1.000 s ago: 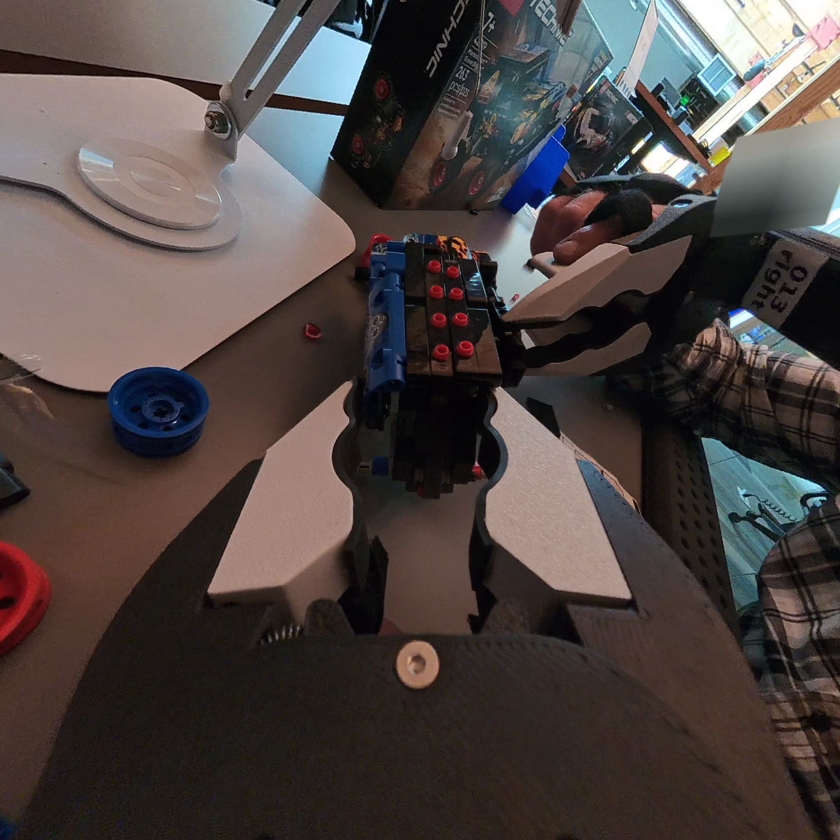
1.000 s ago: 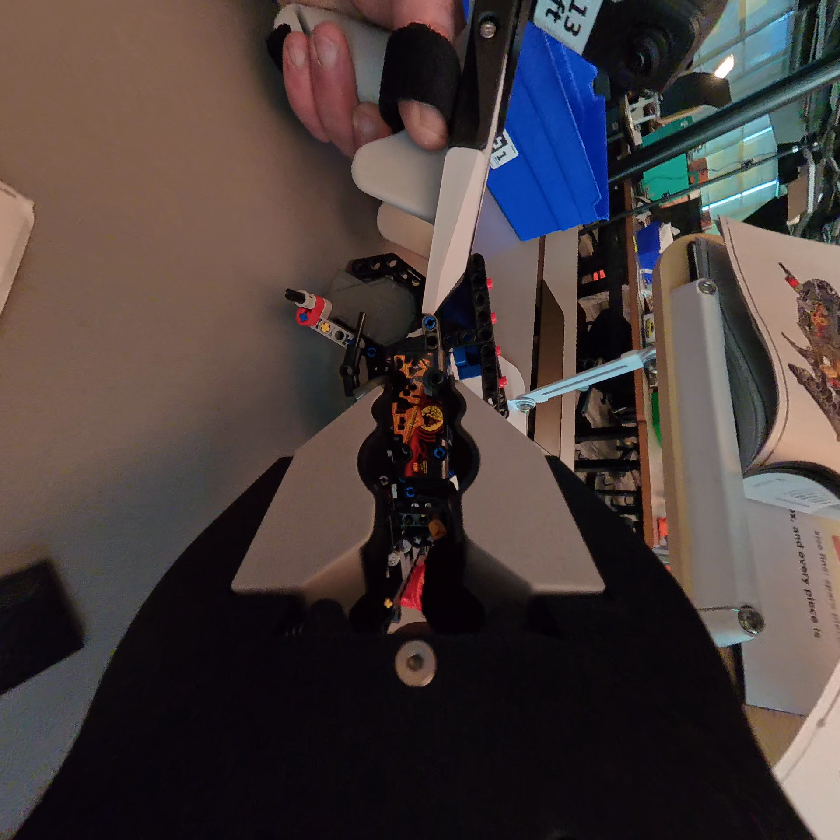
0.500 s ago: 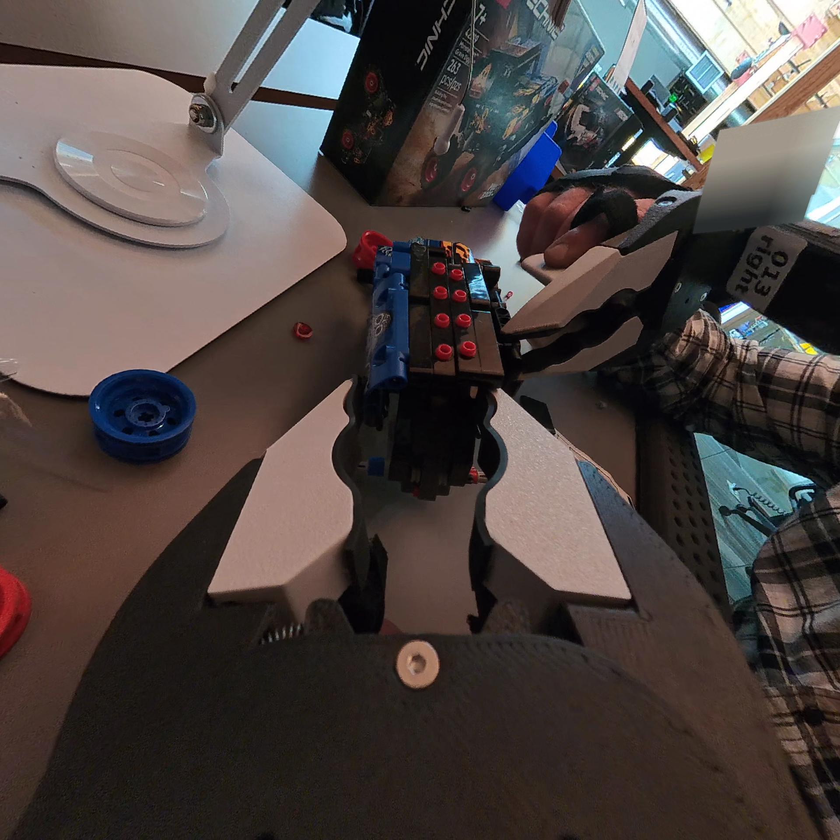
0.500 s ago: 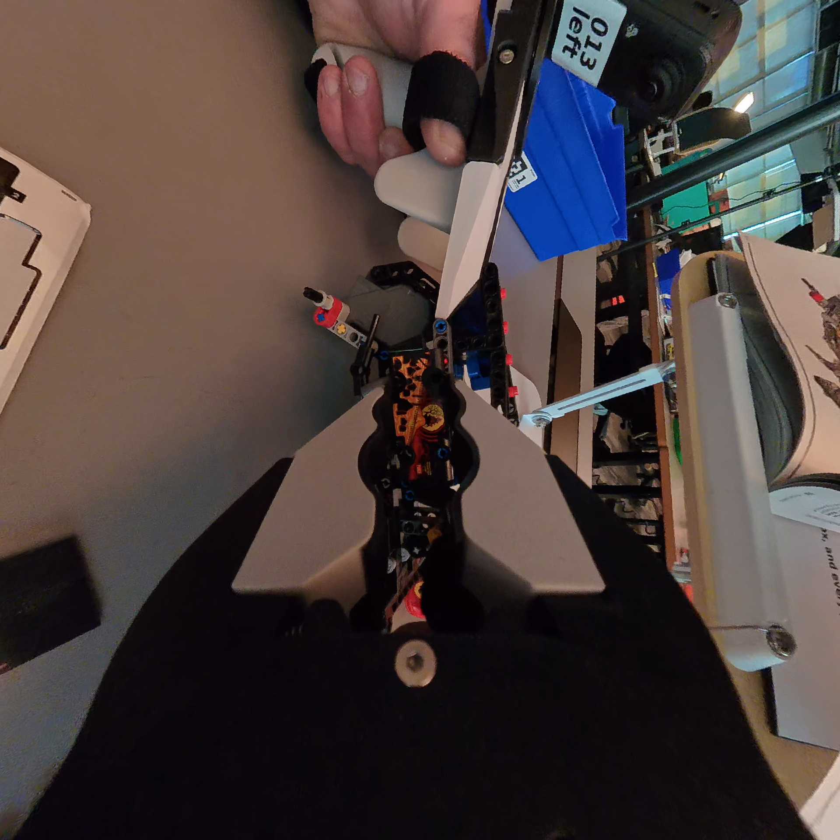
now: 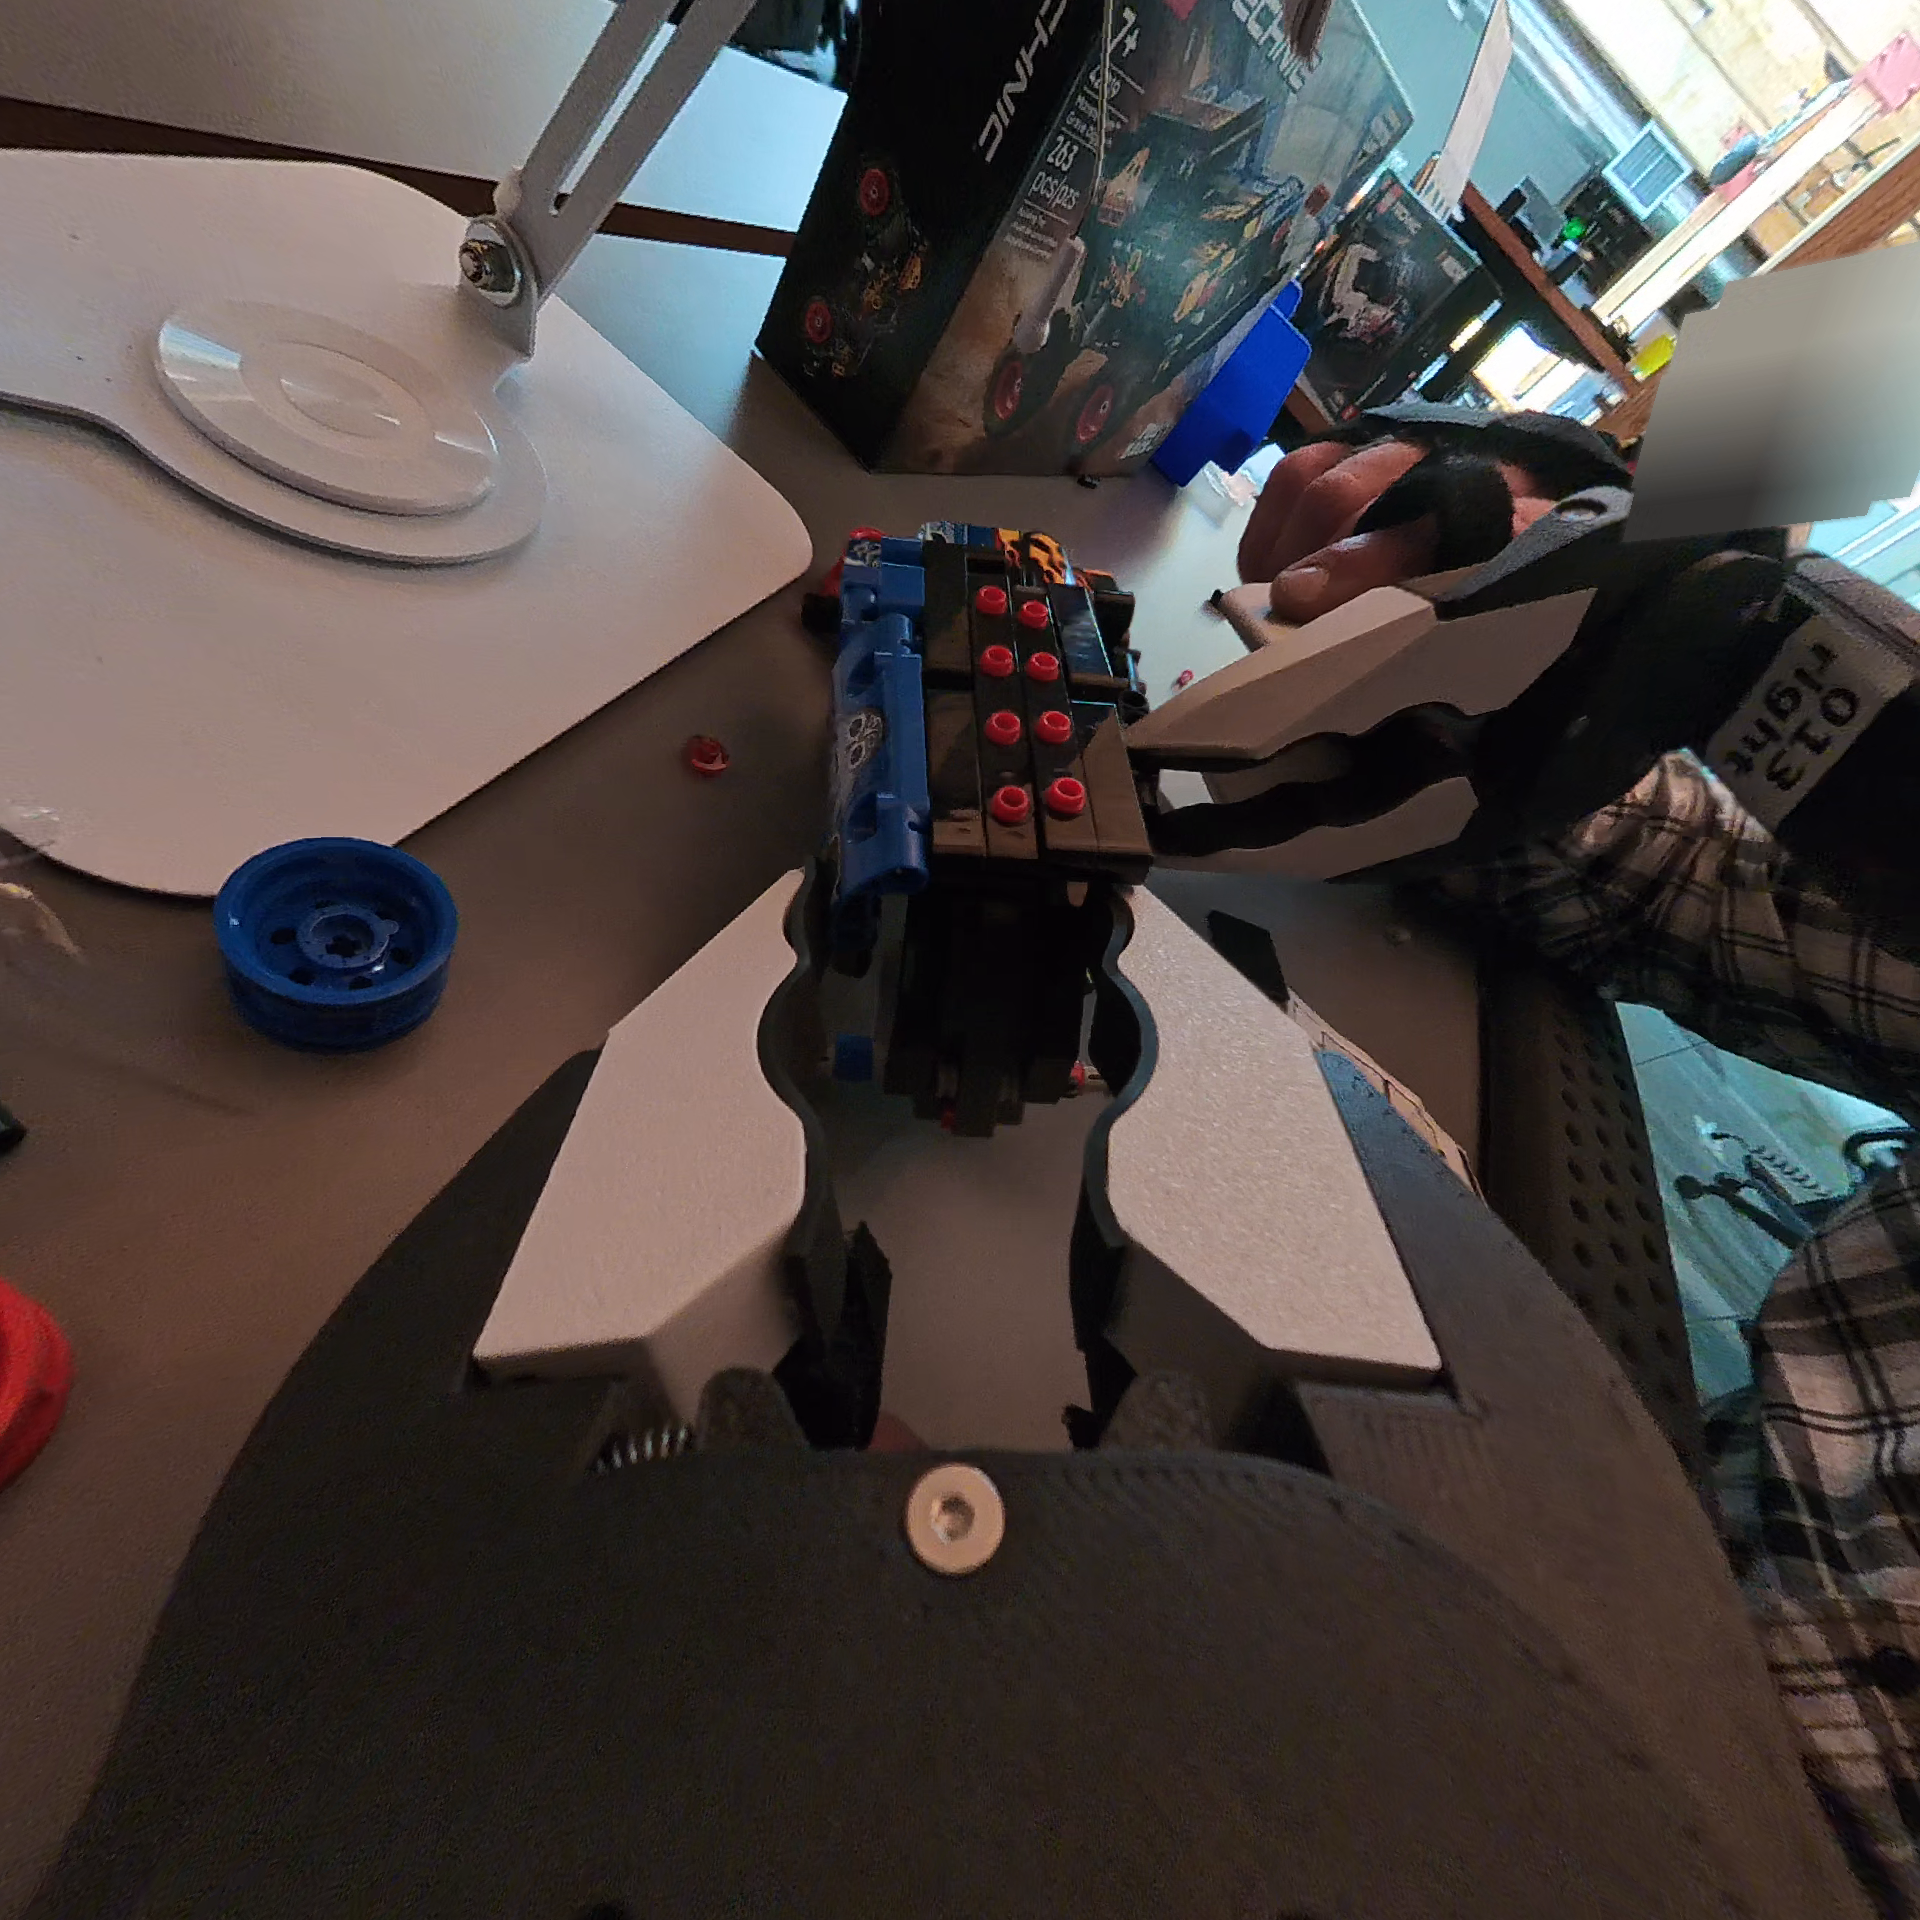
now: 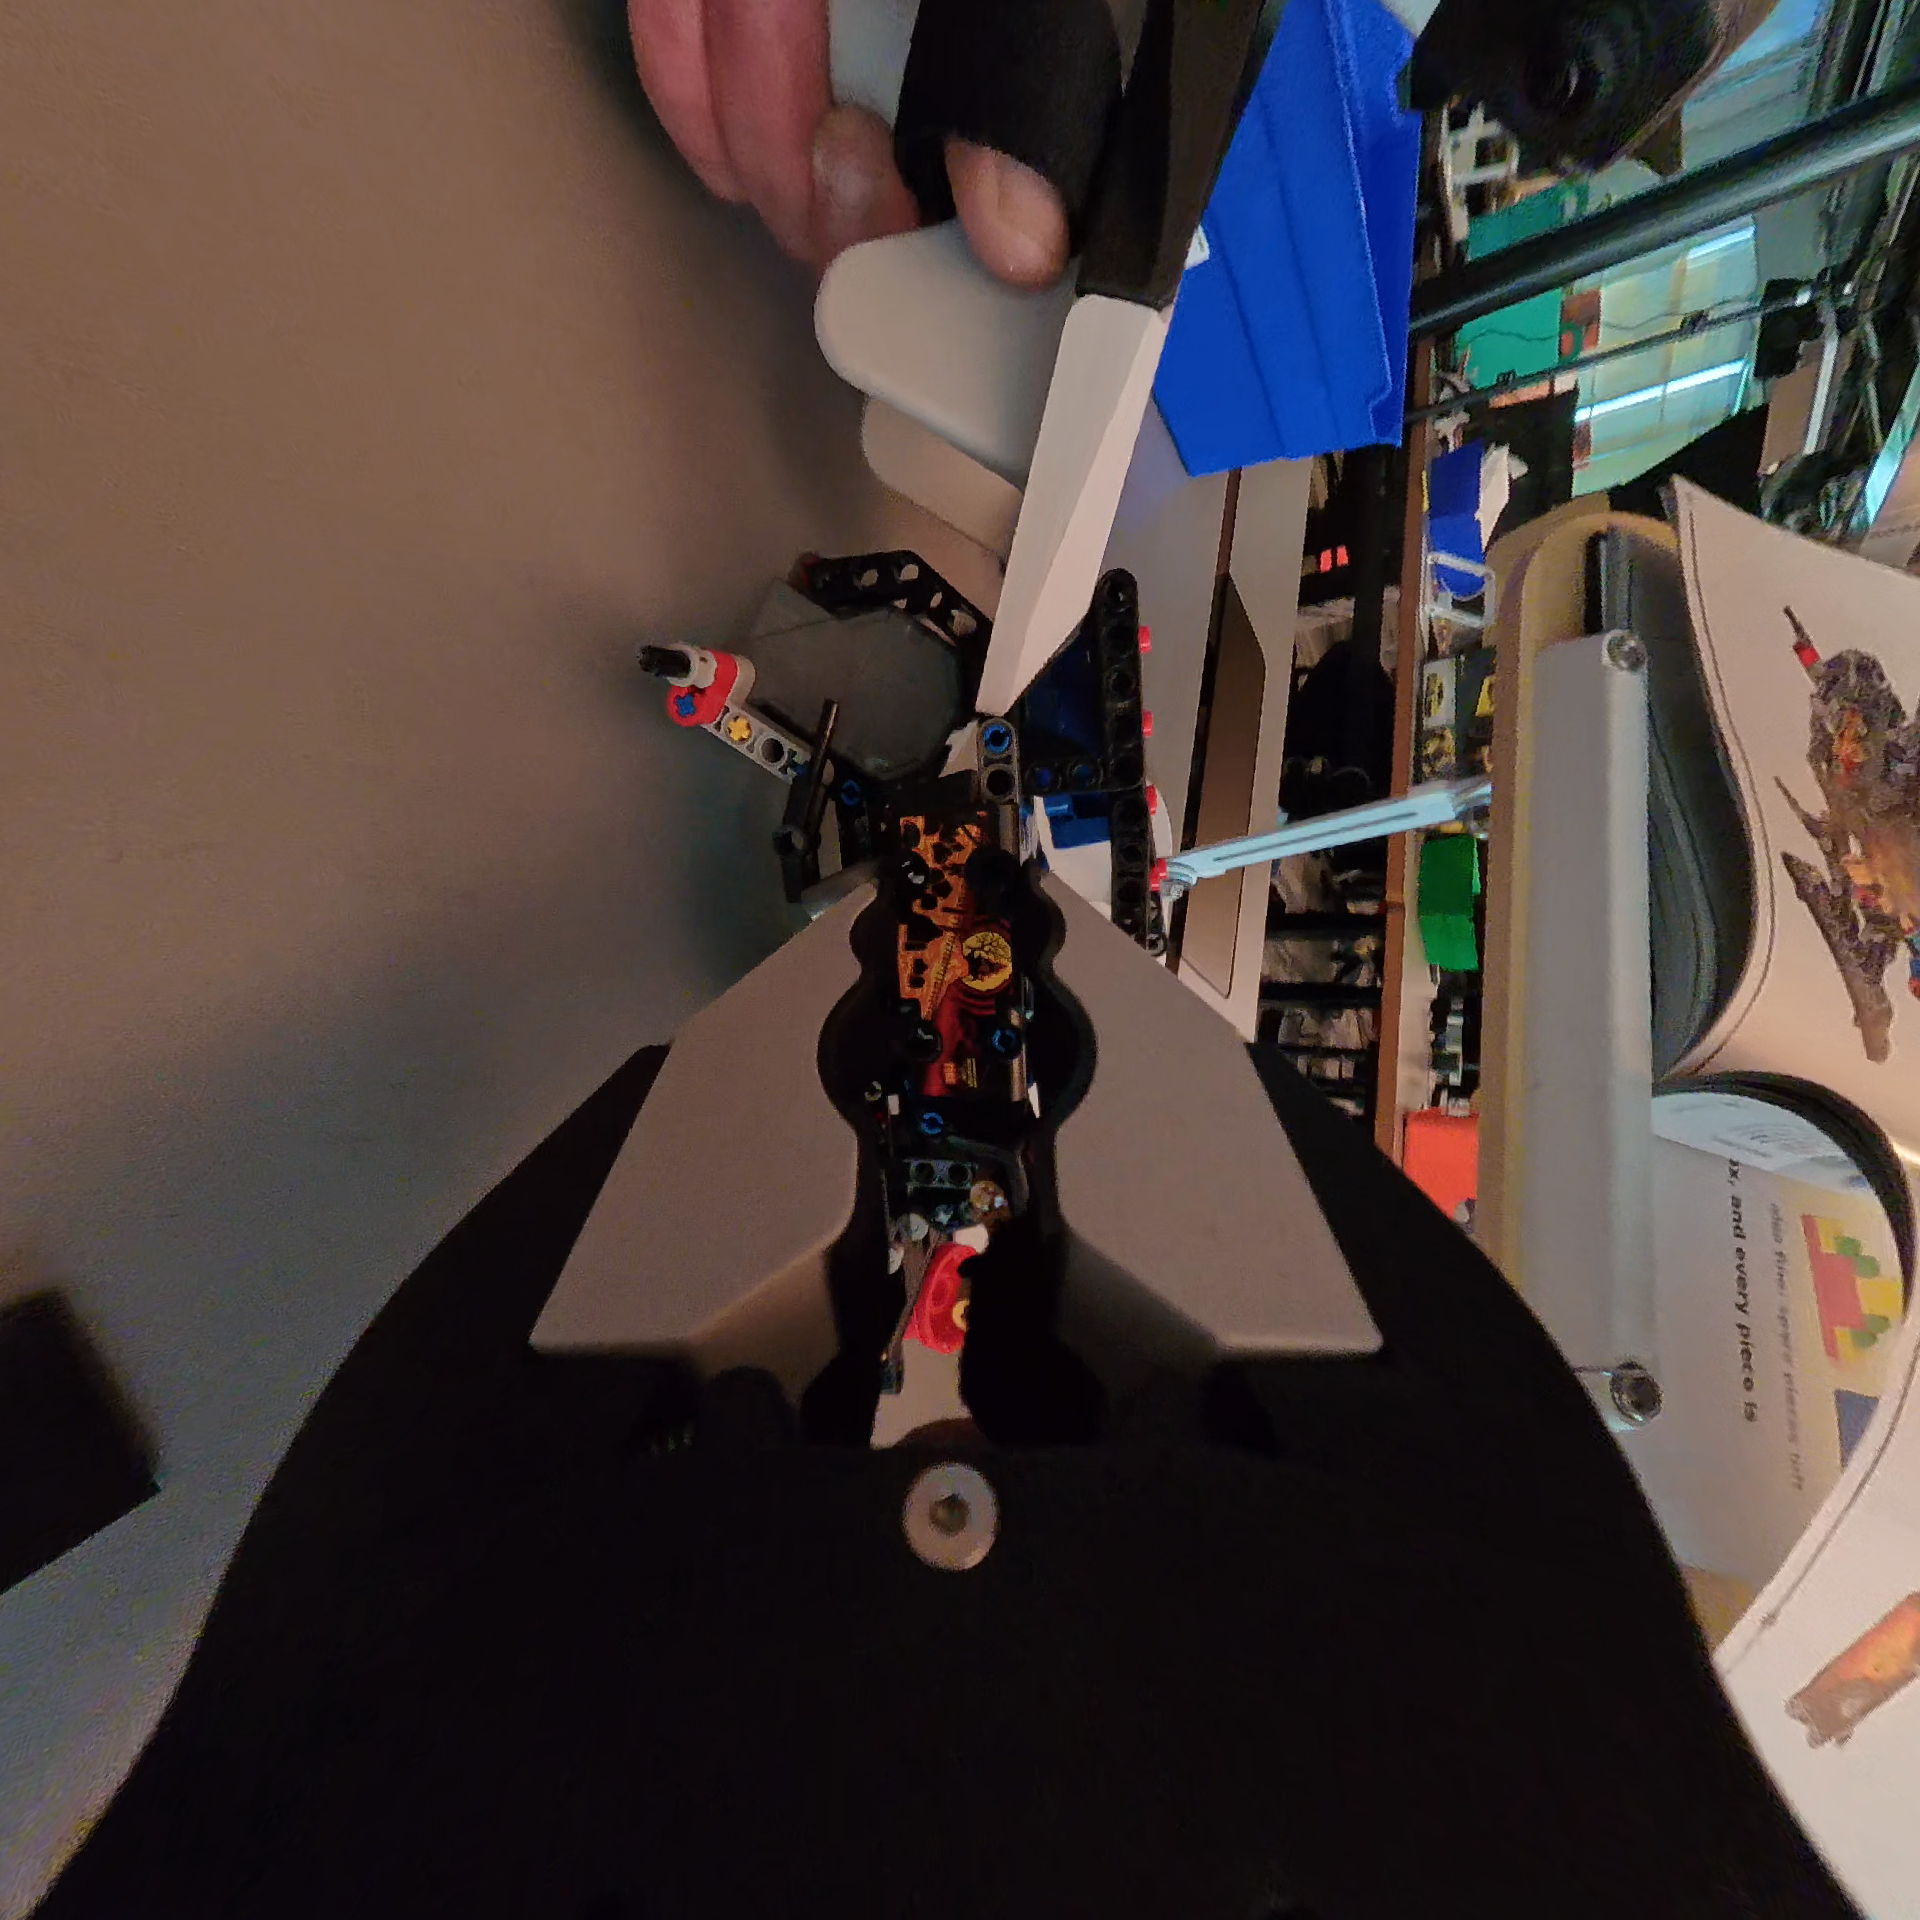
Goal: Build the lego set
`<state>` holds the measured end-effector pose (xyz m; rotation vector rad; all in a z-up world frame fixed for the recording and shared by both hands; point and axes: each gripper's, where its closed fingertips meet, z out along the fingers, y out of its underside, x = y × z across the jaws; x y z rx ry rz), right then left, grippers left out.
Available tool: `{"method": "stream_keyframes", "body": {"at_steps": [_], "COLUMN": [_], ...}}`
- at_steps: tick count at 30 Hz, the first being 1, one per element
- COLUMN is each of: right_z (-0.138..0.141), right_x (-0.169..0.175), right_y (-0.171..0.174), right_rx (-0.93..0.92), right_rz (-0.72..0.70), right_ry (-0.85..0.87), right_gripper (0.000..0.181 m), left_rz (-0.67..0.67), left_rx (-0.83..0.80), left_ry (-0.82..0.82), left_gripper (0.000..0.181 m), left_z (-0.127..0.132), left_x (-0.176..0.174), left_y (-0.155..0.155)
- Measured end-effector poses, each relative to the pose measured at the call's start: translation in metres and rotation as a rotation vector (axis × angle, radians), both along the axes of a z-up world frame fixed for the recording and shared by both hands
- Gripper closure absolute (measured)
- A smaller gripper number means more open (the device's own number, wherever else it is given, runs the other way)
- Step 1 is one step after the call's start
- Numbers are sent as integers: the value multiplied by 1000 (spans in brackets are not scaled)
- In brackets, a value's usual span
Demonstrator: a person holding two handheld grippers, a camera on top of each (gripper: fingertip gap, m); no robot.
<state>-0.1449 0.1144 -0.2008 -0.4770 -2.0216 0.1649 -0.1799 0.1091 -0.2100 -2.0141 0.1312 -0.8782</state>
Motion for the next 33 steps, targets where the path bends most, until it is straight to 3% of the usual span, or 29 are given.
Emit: {"method": "stream_keyframes", "body": {"at_steps": [9,15,20,25,29,30,33], "right_z": [-2,20,16,14,16,18,6], "right_x": [-4,9,9,5,4,3,0], "right_y": [2,6,14,17,18,18,5], "right_rx": [-107,-268,-267,-260,-268,-286,-286], "right_rz": [-55,-18,-33,-41,-50,-52,-10], "right_ry": [-44,-39,-42,-19,-5,7,-25], "right_gripper": [160,149,159,157,168,181,181], "left_rz": [-1,-33,-41,-45,-49,-52,-53], "left_rx": [-9,-31,-47,-55,-58,-59,-58], "left_ry": [25,-144,-208,-229,-230,-228,-228], "left_gripper": [132,132,132,132,132,131,131], "left_z": [-1,6,6,6,5,5,4], "left_x": [-4,-13,-18,-19,-18,-18,-15], "left_y": [1,0,-2,-2,-2,-2,-1]}}
